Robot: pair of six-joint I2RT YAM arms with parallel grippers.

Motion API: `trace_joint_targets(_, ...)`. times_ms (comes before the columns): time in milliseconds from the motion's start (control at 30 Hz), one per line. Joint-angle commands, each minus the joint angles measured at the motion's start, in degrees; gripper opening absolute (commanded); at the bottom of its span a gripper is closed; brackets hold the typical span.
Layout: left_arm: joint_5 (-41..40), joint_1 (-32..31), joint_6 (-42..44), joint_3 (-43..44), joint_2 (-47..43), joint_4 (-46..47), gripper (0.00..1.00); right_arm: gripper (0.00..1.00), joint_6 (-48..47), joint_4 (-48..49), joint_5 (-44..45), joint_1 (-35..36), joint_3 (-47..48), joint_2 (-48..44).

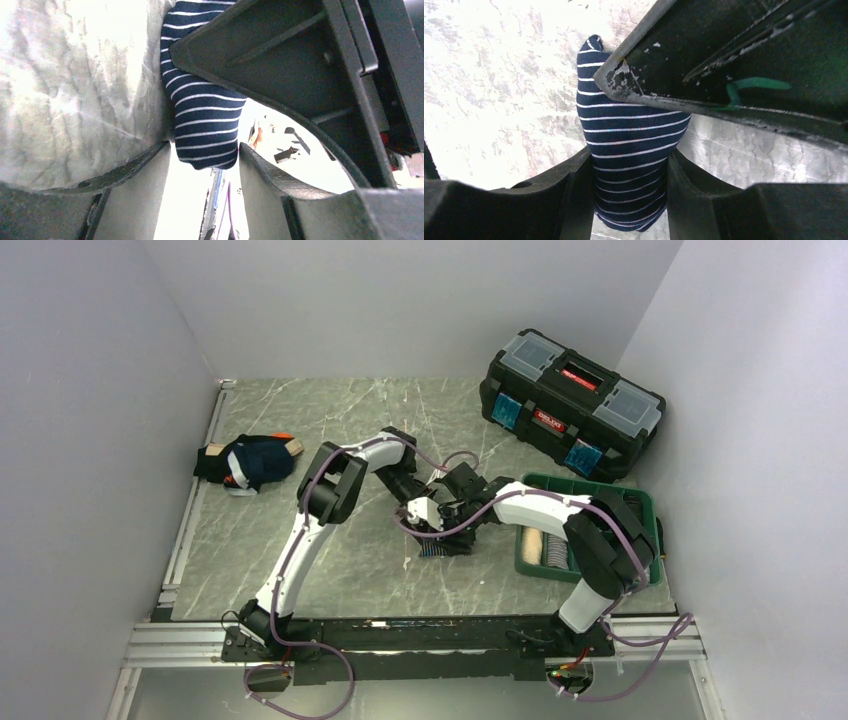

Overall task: Roll the underwear
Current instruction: Pick up the underwear from the center of the board, then place the underwear in the storage box.

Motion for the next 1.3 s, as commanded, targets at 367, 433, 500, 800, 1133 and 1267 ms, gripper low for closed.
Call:
trace_joint_targets(367,-8.71,6.05,3.6,1.24,-6.66,3.85,0.59,0.0,6.59,-12.64,4.83,-1.08,1.71,-8.88)
trace_joint_targets(433,-8.75,7.42,3.69,1.42,-7.45,3.58,0.58,0.0,7.08,-13.27,5.38,-1.44,2.46,-10.46)
trace_joint_targets(500,-8.69,8.6,3.76,1.1,-8.35,3.66,0.58,0.0,7.6,-13.61,6.27,-1.8,3.23,-11.87)
trace_joint_targets(800,-7.63,12.82,2.64,-2.77,-13.88,5.81,0.55,0.0,11.37,-16.16,10.06,-6.91,9.35,-18.46)
trace_joint_targets(1133,-8.54,13.75,-2.82,-9.22,-22.26,11.45,0.51,0.0,17.6,-19.39,23.46,-18.67,13.83,-26.55)
trace_joint_targets(1267,-10.78,13.91,-7.51,-14.58,-27.48,17.63,0.53,0.0,20.67,-21.31,27.89,-25.45,14.56,-29.39)
